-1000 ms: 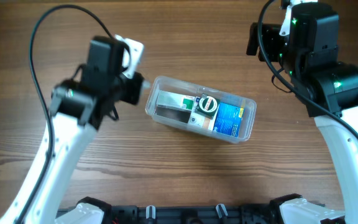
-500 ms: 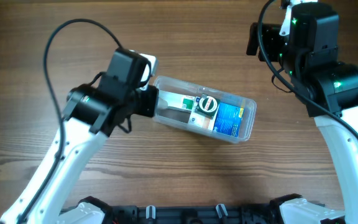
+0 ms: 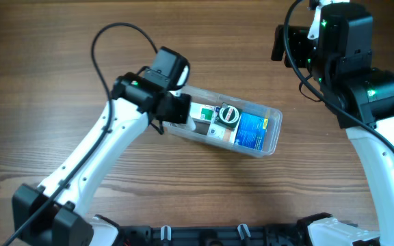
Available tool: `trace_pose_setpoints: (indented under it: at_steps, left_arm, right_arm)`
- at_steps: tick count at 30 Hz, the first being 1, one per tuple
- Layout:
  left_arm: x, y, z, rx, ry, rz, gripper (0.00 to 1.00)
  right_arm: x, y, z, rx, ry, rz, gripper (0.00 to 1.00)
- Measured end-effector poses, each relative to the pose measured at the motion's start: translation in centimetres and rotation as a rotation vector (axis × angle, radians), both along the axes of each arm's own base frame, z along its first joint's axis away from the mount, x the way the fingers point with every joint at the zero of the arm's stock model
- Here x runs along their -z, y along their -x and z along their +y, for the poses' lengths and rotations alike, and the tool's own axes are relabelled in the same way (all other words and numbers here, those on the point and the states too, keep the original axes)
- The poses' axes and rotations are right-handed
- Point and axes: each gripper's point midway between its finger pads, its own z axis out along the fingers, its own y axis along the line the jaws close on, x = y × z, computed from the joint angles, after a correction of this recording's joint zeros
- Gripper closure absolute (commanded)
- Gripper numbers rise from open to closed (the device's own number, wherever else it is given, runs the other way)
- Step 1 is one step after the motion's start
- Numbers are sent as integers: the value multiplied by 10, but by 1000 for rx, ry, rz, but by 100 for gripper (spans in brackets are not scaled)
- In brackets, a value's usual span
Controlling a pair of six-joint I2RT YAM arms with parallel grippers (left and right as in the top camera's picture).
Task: Pack container
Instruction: 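Carry the white bottle right and lower it into the container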
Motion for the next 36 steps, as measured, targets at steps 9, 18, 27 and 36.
trace_pose_setpoints:
  at_steps: [9,18,27,36]
  left_arm:
    - [27,0,-15,35,-28,56,96]
    - [46,-12,-23,34,-31,60,94]
    - [45,-19,-23,21,-31,32,56]
    - [45,-14,-33,43,-28,29,53]
  right_arm:
    - [0,0,0,0,0,0,0]
    - [0,0,0,0,0,0,0]
    - [0,0,0,0,0,0,0]
    - [0,0,0,0,0,0,0]
